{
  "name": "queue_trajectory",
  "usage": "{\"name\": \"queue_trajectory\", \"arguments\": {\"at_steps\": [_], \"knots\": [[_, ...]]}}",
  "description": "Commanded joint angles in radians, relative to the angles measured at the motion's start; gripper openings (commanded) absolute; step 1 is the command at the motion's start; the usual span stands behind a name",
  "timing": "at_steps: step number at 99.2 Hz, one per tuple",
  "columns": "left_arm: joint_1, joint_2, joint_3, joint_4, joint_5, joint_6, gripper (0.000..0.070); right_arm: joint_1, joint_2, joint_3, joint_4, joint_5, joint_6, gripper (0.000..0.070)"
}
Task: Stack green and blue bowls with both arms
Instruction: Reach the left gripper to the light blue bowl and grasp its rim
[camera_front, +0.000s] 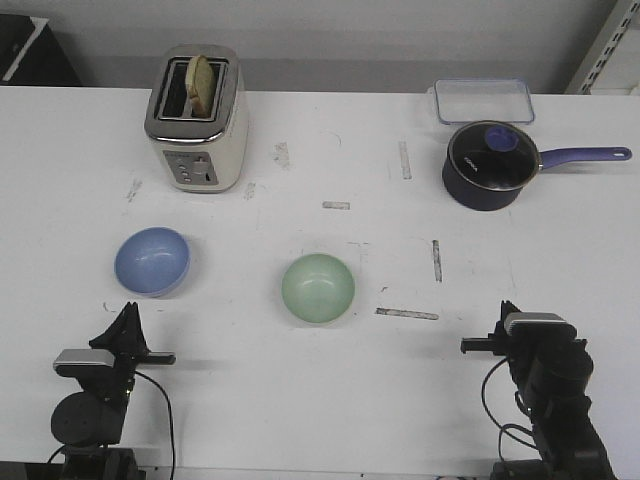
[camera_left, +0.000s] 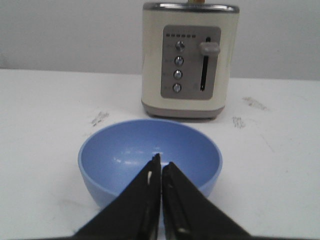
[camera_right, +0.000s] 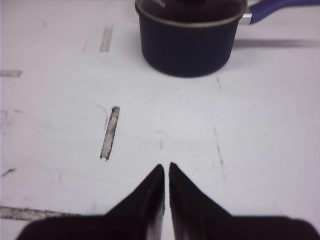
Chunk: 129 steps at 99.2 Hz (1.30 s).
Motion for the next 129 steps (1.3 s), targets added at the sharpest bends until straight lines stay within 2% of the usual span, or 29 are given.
{"name": "queue_trajectory", "arguments": {"at_steps": [1,13,24,42,60,66,78,94,98,129], "knots": [[-0.001,-0.002,0.006,0.049,0.000,-0.010,0.0001,0.001,0.000,-0.001,0.012,0.000,-0.010,0.0008],[-0.001,0.002,0.111,0.053,0.000,-0.037,0.0001,0.001,0.002,-0.001,0.012,0.001,-0.010,0.0007],[-0.001,0.048,0.284,-0.010,0.000,-0.048,0.0001,0.001,0.002,-0.001,0.012,0.001,-0.020,0.0007],[-0.001,0.279,0.673,-0.248,0.000,-0.044,0.0001,0.002,0.002,-0.001,0.013,0.001,-0.022,0.0008],[-0.001,0.571,1.035,-0.483,0.000,0.008,0.0009,0.002,0.002,-0.001,0.014,0.000,-0.021,0.0007],[-0.001,0.656,1.135,-0.557,0.000,0.007,0.0061,0.002,0.002,-0.001,0.014,0.000,-0.021,0.0008],[0.001,0.800,1.279,-0.679,0.000,0.006,0.0254,0.002,0.002,-0.001,0.014,0.000,-0.021,0.0007],[0.029,0.930,1.322,-0.736,-0.001,-0.006,0.0493,0.002,0.002,-0.001,0.016,0.000,-0.021,0.0008],[0.040,0.960,1.322,-0.752,-0.001,-0.006,0.0530,0.002,0.002,-0.001,0.018,0.000,-0.021,0.0008],[0.161,1.213,1.321,-0.886,0.005,-0.018,0.0530,0.002,0.002,-0.001,0.018,0.001,-0.021,0.0008]]}}
